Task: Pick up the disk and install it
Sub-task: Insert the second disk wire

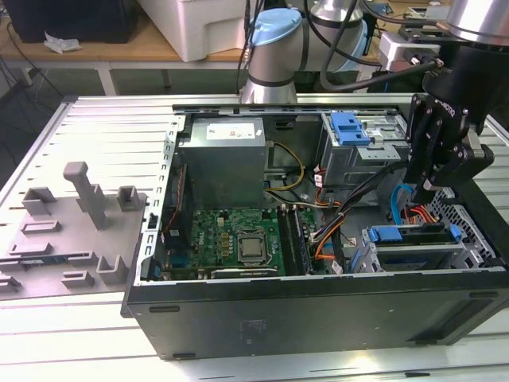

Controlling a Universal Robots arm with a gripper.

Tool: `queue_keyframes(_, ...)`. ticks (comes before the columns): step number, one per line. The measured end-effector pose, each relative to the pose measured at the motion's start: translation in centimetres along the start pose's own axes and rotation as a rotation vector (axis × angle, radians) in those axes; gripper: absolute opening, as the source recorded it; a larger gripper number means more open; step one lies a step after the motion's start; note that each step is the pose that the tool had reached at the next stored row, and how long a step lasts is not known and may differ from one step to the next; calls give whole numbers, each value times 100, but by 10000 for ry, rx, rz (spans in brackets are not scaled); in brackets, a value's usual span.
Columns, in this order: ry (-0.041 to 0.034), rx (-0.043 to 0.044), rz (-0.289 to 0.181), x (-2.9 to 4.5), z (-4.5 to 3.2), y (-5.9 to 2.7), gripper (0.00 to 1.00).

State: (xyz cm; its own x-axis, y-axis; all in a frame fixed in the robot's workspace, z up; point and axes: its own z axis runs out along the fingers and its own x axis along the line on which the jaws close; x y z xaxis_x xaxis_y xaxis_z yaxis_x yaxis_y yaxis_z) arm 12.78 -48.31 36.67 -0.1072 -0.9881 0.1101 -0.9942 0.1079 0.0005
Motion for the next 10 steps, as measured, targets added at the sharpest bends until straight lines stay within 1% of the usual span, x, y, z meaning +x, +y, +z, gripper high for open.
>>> queue_keyframes(3, 19, 2, 0, 0, 0, 0, 42)
queue_keyframes(4, 27, 3, 1, 0, 0, 0, 35)
queue_keyframes(5, 40, 4, 1, 0, 1, 0, 35)
queue_keyframes(6, 49, 5, 1, 0, 1, 0, 22)
queue_keyframes(7, 57, 6, 1, 0, 1, 0, 16)
queue_keyframes(10, 85, 9, 1, 0, 1, 0, 16)
